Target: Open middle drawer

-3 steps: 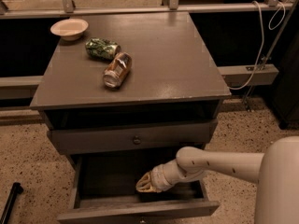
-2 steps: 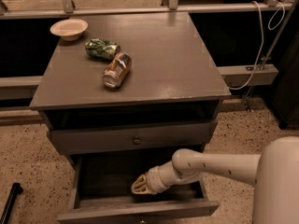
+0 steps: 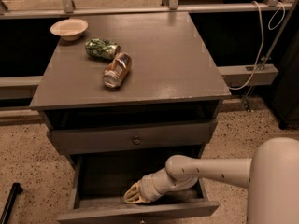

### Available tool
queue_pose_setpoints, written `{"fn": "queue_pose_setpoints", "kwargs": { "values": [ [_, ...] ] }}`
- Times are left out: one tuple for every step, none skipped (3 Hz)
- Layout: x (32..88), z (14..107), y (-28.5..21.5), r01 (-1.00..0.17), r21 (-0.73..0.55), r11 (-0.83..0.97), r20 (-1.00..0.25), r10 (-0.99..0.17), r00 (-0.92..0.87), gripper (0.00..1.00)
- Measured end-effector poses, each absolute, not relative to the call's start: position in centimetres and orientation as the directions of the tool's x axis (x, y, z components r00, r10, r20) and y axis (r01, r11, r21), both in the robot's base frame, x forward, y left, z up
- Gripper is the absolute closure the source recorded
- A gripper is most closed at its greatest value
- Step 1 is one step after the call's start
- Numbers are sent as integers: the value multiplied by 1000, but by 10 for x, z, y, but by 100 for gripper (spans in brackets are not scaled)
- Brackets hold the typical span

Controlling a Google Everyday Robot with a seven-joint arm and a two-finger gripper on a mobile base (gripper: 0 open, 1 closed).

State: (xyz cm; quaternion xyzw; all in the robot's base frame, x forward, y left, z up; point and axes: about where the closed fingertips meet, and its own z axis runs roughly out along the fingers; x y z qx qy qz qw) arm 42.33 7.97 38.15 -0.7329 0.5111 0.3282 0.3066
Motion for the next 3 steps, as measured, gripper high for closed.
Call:
{"fn": "queue_pose_setpoints", "kwargs": {
  "values": [
    [427,382,80,-949,-109,-295,-795,-548,261,100],
    [430,382,81,-949,-109,-295,-795,-548,261,100],
    [431,381,80,-953,-106,-284,-809,-533,249,100]
  ]
}}
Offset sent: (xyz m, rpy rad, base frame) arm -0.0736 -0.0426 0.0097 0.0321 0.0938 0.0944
